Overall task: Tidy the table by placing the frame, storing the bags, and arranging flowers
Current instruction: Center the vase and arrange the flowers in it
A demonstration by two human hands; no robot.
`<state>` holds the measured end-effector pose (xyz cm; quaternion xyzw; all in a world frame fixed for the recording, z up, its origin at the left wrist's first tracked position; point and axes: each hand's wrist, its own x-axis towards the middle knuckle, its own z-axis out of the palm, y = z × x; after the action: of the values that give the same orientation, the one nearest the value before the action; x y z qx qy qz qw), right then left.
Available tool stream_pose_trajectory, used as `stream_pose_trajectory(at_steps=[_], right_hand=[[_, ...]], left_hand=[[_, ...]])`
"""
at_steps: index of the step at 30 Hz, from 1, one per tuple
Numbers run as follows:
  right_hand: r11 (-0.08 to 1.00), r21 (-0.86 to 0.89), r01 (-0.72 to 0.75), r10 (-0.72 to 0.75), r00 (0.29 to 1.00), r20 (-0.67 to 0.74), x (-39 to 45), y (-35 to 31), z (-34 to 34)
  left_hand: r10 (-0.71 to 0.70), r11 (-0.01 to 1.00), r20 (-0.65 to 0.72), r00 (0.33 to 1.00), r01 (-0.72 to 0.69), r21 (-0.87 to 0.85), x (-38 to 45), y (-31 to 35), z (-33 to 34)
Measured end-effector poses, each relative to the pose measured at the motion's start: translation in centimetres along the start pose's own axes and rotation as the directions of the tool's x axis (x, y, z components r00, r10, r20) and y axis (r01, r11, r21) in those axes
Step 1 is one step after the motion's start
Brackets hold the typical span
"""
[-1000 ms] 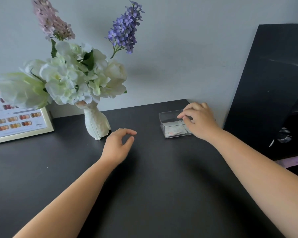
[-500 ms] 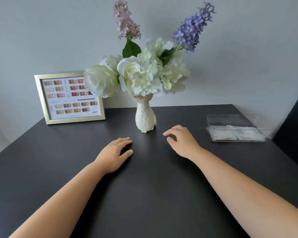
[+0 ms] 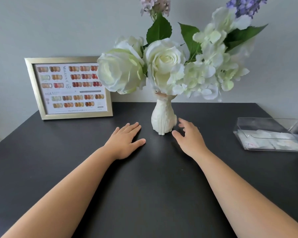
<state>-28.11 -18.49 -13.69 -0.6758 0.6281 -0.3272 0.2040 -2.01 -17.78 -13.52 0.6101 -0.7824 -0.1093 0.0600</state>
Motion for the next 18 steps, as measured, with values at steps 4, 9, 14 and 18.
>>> stream_pose_trajectory(at_steps=[4,9,14,18], right_hand=[[1.000,0.015,-0.016,0.017,1.000,-0.021,0.1,-0.6,0.0],[0.988,0.147,-0.042,0.050,0.997,-0.057,-0.1,-1.9,0.6],[0.974,0.223,-0.024,0.047,0.994,-0.100,-0.3,-2.3,1.5],[0.966,0.248,0.066,-0.020,0.983,-0.182,-0.8,-2.0,1.3]], left_hand=[[-0.011,1.000,-0.042,0.999,0.010,-0.027,0.3,0.1,0.0],[-0.025,0.988,-0.109,0.994,0.008,-0.155,1.2,1.4,0.2],[-0.033,0.941,-0.180,0.983,-0.029,-0.336,2.2,3.4,0.1],[-0.043,0.853,-0.221,0.974,-0.079,-0.516,2.3,4.5,0.3]])
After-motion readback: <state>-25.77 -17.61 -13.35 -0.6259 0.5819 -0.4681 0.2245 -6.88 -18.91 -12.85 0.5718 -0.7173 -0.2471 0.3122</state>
